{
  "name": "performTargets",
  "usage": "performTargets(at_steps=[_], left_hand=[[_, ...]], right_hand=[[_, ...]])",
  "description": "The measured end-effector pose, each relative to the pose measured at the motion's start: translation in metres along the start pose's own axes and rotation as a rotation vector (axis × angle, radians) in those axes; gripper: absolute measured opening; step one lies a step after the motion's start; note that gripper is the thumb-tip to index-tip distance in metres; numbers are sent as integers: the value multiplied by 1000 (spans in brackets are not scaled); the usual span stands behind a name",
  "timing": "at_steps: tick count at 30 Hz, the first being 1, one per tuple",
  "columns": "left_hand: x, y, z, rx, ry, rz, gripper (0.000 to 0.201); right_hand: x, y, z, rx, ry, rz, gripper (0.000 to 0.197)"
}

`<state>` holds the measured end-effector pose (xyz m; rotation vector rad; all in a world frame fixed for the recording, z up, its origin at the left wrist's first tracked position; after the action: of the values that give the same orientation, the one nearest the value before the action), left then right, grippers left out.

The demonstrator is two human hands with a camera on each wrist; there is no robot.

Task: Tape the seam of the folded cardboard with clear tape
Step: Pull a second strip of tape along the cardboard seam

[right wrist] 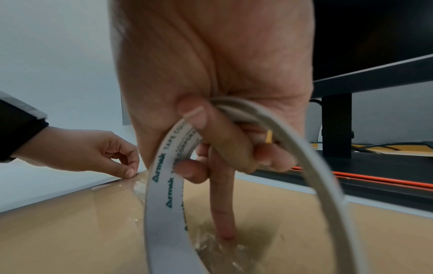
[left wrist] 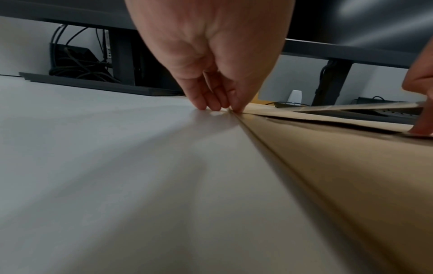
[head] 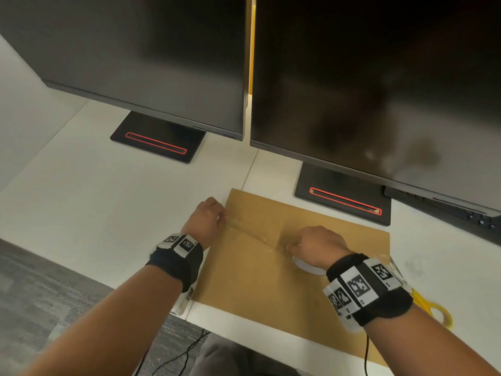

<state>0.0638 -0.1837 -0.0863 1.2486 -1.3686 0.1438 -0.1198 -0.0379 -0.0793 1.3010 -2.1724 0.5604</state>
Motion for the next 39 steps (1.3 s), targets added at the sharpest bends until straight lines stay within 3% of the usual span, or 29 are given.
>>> performTargets(at_steps=[5,9,13,20,26,31,35,39], left_hand=[[2,11,0,24,23,101,17],[-19,35,0,-74,-107,236,26],[-31,31,-1,75,-167,230,23],[-44,39,-10,131,-232,336,65],[-47,38,-8,154,-238,361,74],[-49,34,-5,171,-255,357,78],[-50,35,-4,189,-253,385,73],[-55,58,-2,80,-233,421,41]], right_hand=[[0,0,1,-5,31,16,39],[0,0,1,-2,55,41,38],[-1,0,1,8,61,69,37],[1,9,-9,73,75,241,44],[-3,36,-18,216,89,567,47],[-2,45,-26,118,158,322,41],[-4,42,-28,43,180,204,43],[-11,35,-18,-28,70,122,38]])
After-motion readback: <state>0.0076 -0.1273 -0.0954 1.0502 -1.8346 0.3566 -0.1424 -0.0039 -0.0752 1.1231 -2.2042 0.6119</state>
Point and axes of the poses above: each hand's wrist, its own z-axis towards the middle knuckle, its own x-axis out of the back of the hand, y = z × x, the point moved 10 cm from there along z, towards the middle knuckle, and after that the axes turned 10 degrees about -y, right-handed, at the moved point
